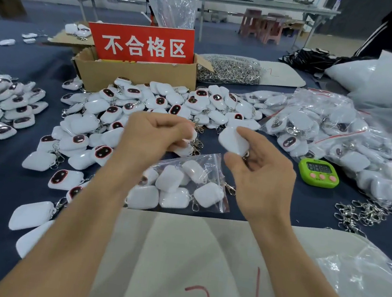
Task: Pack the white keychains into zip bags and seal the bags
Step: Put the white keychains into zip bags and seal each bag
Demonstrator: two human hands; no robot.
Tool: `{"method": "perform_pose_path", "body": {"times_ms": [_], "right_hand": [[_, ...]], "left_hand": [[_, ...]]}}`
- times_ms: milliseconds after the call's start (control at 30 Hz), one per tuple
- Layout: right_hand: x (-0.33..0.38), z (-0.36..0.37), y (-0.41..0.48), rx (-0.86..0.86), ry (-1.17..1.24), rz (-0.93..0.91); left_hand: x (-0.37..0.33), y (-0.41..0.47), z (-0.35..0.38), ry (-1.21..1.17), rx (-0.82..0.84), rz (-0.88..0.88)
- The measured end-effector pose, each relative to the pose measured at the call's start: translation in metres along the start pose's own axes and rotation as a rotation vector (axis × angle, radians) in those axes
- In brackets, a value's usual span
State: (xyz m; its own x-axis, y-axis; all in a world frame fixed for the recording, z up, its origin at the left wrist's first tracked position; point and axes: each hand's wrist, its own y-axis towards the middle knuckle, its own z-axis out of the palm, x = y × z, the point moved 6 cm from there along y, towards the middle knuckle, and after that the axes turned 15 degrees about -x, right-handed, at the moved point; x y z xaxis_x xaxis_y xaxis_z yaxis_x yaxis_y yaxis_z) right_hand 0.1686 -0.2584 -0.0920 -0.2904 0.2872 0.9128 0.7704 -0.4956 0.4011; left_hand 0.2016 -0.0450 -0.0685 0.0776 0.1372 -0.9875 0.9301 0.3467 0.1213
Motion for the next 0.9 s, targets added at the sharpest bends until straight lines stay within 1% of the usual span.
{"method": "perform_pose_path", "body": {"times_ms": [67, 100, 167, 233, 333, 433, 533, 600, 667, 733, 833, 900], "right_hand": [[-0.006, -0.002, 0.006, -0.025, 0.05, 0.07], [-0.008, -0.003, 0.009, -0.037, 0.067, 0.102], [-0.01, -0.007, 0.012, -0.062, 0.055, 0.129], [-0.011, -0.009, 0.012, -0.064, 0.022, 0.131], [-0.012, -0.009, 0.011, -0.05, 0.005, 0.131], [-0.013, -0.007, 0.01, -0.027, -0.005, 0.118], [-0.016, -0.004, 0.009, -0.006, -0.011, 0.127], [-0.017, -0.003, 0.009, 0.0, -0.013, 0.132], [-0.018, -0.002, 0.01, 0.003, -0.012, 0.13], [-0.018, -0.002, 0.011, 0.003, -0.012, 0.131], [-0.019, -0.002, 0.012, 0.003, -0.018, 0.13], [-0.018, -0.002, 0.012, 0.004, -0.022, 0.123]], "left_hand": [[-0.002, 0.013, -0.029, 0.16, -0.057, 0.049], [-0.001, 0.017, -0.039, 0.267, -0.056, 0.072], [0.004, 0.02, -0.043, 0.551, 0.02, 0.114], [0.01, 0.019, -0.039, 0.795, 0.143, 0.126], [0.015, 0.015, -0.037, 0.904, 0.301, 0.043], [0.019, 0.007, -0.032, 1.014, 0.471, -0.002], [0.02, -0.001, -0.022, 1.182, 0.547, 0.052], [0.018, -0.001, -0.019, 1.179, 0.528, 0.091], [0.013, 0.0, -0.017, 1.038, 0.489, 0.092], [0.011, -0.002, -0.012, 0.943, 0.503, 0.088], [0.016, -0.011, -0.002, 1.023, 0.567, 0.096], [0.018, -0.013, 0.001, 1.086, 0.569, 0.115]]}}
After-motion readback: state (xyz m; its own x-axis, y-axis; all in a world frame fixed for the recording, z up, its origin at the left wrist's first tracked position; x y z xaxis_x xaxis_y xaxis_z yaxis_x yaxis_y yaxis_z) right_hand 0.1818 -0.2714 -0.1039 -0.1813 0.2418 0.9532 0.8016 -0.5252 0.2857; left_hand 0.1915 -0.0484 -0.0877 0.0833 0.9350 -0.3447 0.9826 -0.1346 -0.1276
